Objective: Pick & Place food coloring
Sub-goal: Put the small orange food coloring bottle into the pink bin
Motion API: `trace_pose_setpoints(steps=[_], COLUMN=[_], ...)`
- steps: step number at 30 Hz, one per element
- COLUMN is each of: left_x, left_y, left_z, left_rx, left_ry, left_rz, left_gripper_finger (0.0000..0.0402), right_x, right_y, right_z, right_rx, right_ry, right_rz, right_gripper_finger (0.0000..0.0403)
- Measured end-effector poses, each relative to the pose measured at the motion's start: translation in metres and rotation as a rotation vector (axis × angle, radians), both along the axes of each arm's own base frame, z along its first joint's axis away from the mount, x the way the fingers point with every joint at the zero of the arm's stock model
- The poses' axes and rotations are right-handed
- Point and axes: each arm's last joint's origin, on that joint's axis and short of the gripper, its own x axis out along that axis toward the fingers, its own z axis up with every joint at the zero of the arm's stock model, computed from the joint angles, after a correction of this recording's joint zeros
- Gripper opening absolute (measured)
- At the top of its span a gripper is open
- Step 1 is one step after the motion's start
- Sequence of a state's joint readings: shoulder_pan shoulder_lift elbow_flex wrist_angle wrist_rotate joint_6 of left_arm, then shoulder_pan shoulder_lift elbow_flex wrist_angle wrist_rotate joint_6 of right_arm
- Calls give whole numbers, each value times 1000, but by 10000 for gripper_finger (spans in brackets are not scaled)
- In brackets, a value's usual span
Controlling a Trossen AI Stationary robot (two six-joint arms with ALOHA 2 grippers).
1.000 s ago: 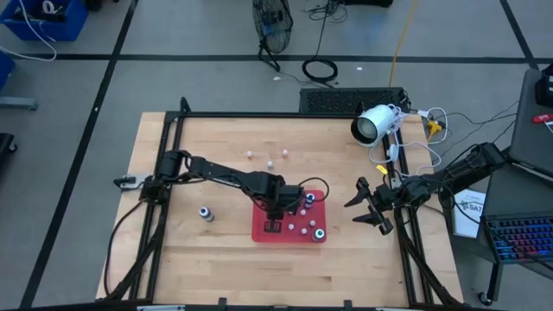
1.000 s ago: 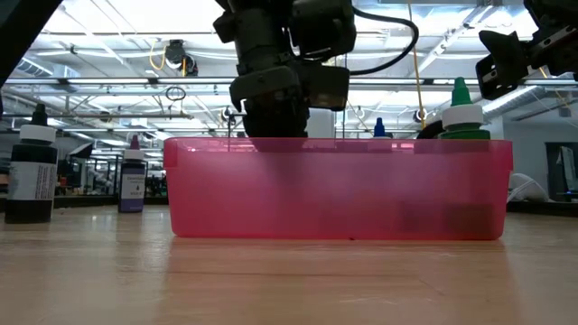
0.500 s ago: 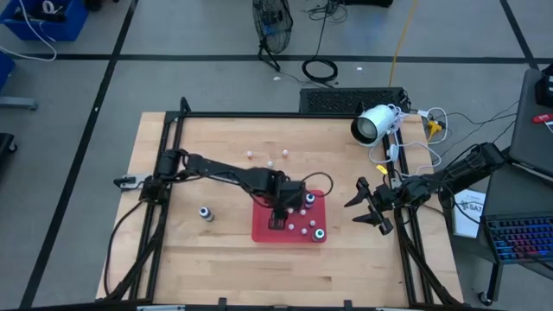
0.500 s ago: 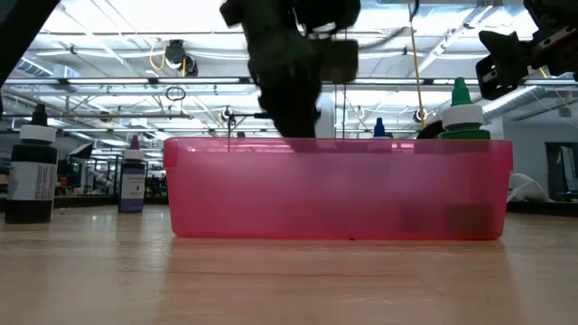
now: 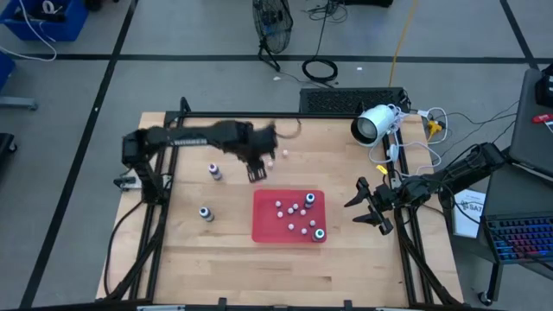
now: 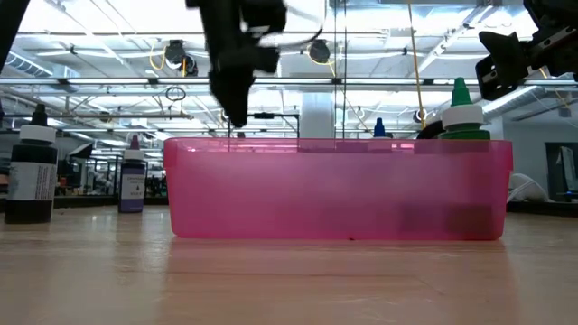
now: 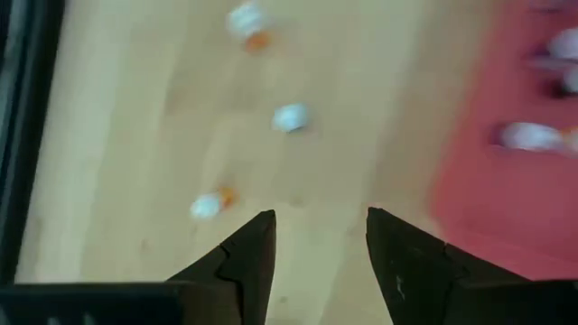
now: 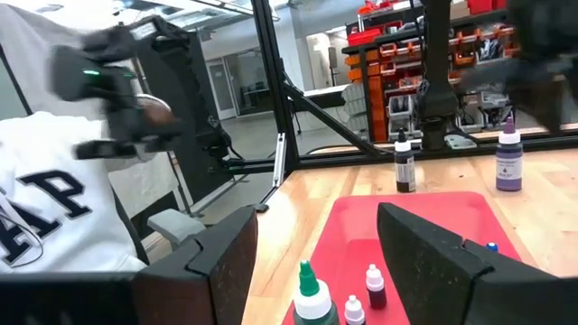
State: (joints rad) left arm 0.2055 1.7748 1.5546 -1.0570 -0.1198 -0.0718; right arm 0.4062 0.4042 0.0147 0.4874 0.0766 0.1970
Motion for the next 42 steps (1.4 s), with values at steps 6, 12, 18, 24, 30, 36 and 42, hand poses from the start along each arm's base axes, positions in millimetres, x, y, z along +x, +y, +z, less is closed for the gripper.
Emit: trace_pose_setpoints(steps=[6, 12, 18, 24, 30, 36, 42], left_x=[-32, -40, -38, -30, -25, -23, -25], left_y=[63, 83, 82, 84, 89, 90, 89], left_z=[-40, -62, -66, -88, -113, -114, -113], left_rx=[-37, -98, -103, -113, -112, -103, -105], left_ry=[17, -28, -32, 16, 87, 72, 84], left_rz=[281, 311, 297, 293, 301, 284, 283], left_gripper_finger=[217, 257, 261, 256, 255, 255, 255], right_x=[0, 0, 0, 0, 0, 0, 0], right_y=[0, 0, 0, 0, 0, 0, 0], right_z=[0, 0, 0, 0, 0, 0, 0], right_rx=[0, 0, 0, 0, 1, 0, 1], right_ry=[0, -1, -1, -1, -1, -1, -1], right_rz=[0, 0, 0, 0, 0, 0, 0], right_gripper_finger=[217, 216, 219, 216, 217, 215, 219])
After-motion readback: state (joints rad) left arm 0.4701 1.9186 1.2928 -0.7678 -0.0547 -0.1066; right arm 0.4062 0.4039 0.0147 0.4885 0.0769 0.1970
